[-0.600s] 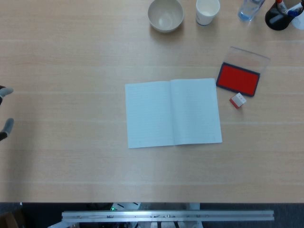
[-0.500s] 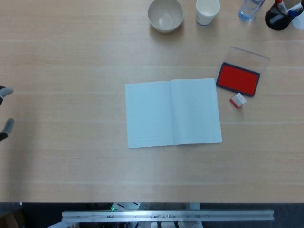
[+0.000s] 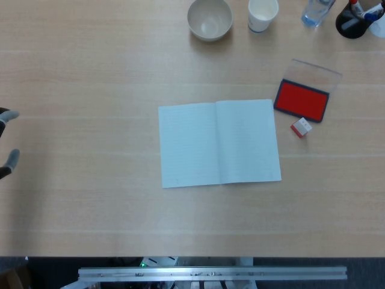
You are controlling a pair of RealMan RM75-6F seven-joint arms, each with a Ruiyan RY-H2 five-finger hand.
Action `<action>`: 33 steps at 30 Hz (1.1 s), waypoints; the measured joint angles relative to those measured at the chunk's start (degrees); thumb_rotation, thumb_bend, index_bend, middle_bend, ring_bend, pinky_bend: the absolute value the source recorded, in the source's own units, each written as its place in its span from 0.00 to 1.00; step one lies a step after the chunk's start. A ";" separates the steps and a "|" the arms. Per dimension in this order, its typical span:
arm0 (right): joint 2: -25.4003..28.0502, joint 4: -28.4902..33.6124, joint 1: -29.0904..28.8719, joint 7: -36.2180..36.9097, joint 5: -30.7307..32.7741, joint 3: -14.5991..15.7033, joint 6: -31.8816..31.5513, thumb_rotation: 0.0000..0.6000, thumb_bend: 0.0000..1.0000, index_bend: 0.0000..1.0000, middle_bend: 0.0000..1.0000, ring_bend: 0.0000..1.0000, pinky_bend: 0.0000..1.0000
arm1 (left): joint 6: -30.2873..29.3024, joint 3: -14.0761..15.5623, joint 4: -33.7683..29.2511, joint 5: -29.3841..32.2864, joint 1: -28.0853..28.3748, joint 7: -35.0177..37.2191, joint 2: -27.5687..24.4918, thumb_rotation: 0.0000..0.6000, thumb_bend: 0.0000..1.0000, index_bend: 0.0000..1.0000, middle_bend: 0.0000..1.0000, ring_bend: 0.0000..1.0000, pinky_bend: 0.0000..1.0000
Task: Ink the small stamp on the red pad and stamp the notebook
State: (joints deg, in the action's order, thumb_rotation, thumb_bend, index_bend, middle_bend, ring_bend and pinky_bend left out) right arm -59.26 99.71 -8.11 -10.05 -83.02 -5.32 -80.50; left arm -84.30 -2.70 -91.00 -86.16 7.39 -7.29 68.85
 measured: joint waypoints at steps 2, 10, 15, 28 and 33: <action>0.15 0.30 -0.40 -0.23 0.38 -0.18 0.68 1.00 0.27 0.43 0.47 0.37 0.39 | 0.07 0.06 -0.07 -0.18 0.10 -0.09 0.04 1.00 0.26 0.24 0.25 0.21 0.20; -0.27 0.83 -2.32 -2.53 2.65 -0.61 4.03 1.00 0.26 0.43 0.47 0.37 0.39 | 0.28 -0.01 -0.28 -0.50 0.50 -0.01 -0.07 1.00 0.26 0.24 0.25 0.21 0.20; -1.61 0.31 -3.85 -3.99 4.12 -0.79 6.43 1.00 0.17 0.43 0.46 0.37 0.39 | 0.46 0.11 -0.29 -0.62 0.62 0.00 -0.01 1.00 0.26 0.24 0.25 0.21 0.20; -7.25 -1.09 -8.01 -14.27 11.23 -1.24 11.88 1.00 0.14 0.43 0.45 0.37 0.39 | 0.10 0.58 -0.42 -1.19 0.35 0.78 -0.39 1.00 0.26 0.24 0.25 0.21 0.20; -12.42 -3.15 -10.70 -18.79 15.00 -2.19 13.61 1.00 0.14 0.43 0.45 0.37 0.39 | -0.11 0.91 -0.70 -1.84 0.29 1.00 -0.67 1.00 0.26 0.24 0.25 0.21 0.20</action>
State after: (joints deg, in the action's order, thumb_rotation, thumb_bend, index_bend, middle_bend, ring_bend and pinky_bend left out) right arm -71.68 96.56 -18.81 -28.84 -68.02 -7.52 -66.89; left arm -84.40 -1.80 -91.69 -88.00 7.68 -6.29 68.18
